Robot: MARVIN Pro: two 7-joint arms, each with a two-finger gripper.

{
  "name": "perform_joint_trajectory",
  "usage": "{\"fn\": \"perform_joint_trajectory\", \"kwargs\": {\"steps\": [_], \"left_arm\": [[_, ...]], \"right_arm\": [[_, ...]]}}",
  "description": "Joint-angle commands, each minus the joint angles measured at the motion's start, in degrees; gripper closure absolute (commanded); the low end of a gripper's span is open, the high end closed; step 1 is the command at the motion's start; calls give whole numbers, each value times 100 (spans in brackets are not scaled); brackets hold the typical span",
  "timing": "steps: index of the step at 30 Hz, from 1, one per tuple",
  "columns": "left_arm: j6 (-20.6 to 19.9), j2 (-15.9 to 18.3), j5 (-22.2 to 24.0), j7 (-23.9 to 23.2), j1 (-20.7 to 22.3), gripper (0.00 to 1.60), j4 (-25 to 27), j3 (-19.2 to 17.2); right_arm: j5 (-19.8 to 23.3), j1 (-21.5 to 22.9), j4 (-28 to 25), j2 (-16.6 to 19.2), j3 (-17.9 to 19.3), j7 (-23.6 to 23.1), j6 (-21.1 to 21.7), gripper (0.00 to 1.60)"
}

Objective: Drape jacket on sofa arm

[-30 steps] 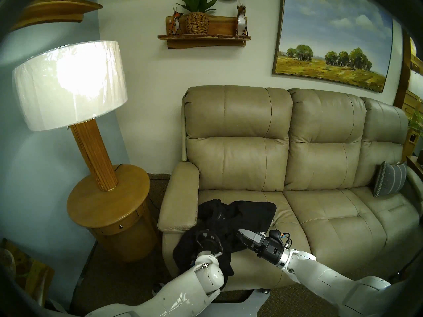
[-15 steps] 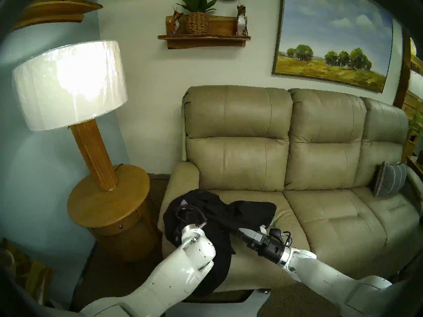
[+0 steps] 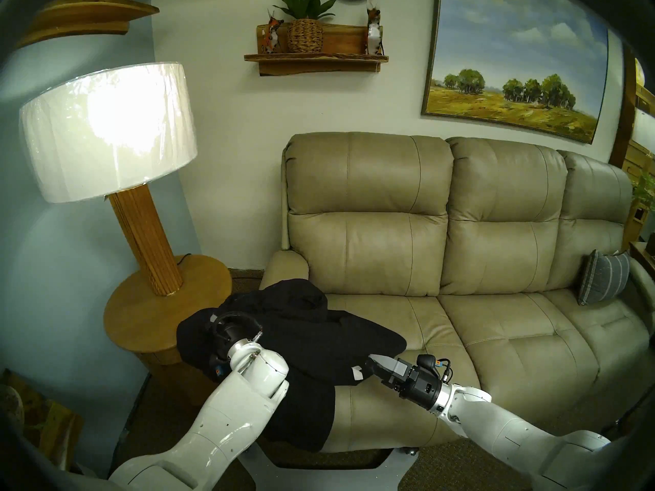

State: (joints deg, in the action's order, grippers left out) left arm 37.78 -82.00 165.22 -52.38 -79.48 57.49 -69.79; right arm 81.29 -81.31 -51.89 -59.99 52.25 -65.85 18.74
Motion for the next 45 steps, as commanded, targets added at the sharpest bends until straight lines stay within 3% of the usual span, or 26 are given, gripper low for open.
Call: {"fn": "perform_joint_trajectory", "kwargs": {"steps": [1,2,3,20,21,22,23,25,27,28,29,31,33,35,36,41,45], "left_arm": [[398,-90,-22,482,587,160,-779,-44],[489,-102,-22,659,644,160,-898,67],[506,-130,-22,699,723,127,-1038,73],[252,-405,-89,754,1429,127,-2405,98],[359,-455,-84,635,1455,0,-2475,51],[201,-422,-57,644,1341,34,-2332,37],[205,-417,-22,513,1196,160,-2119,-58],[281,-415,-22,384,1089,160,-1970,-104],[74,-411,-22,305,897,160,-1732,-198],[165,-449,-22,161,755,142,-1576,-207],[90,-517,-48,119,737,87,-1650,-217],[148,-591,-101,30,487,21,-1394,-122],[124,-690,-115,8,351,6,-1315,-62],[109,-746,-159,-56,163,0,-1109,19],[108,-778,-122,-36,247,0,-1198,84],[70,-822,-163,-94,-161,0,-766,178],[183,-777,-146,-121,-534,0,-446,458]], "right_arm": [[167,-286,-708,209,169,411,-1,0],[179,-318,-776,230,186,468,1,0],[205,-369,-873,259,216,565,4,0],[512,-935,-1889,520,571,1694,-12,0],[526,-958,-1929,529,586,1742,-16,0],[552,-1000,-2000,545,612,1824,-23,0],[564,-1019,-2030,552,624,1861,-27,0],[572,-1033,-2054,556,634,1891,-29,0],[577,-1043,-2070,557,642,1920,-32,0],[580,-1049,-2080,559,646,1936,-33,0],[581,-1051,-2083,558,649,1946,-34,0],[577,-1048,-2077,554,649,1954,-33,0],[573,-1044,-2069,550,648,1965,-33,0],[575,-1050,-2078,550,653,1991,-35,0],[575,-1051,-2079,550,654,1999,-36,0],[578,-1061,-2089,551,661,2024,-41,0],[576,-1062,-2085,550,662,2028,-44,0]]}}
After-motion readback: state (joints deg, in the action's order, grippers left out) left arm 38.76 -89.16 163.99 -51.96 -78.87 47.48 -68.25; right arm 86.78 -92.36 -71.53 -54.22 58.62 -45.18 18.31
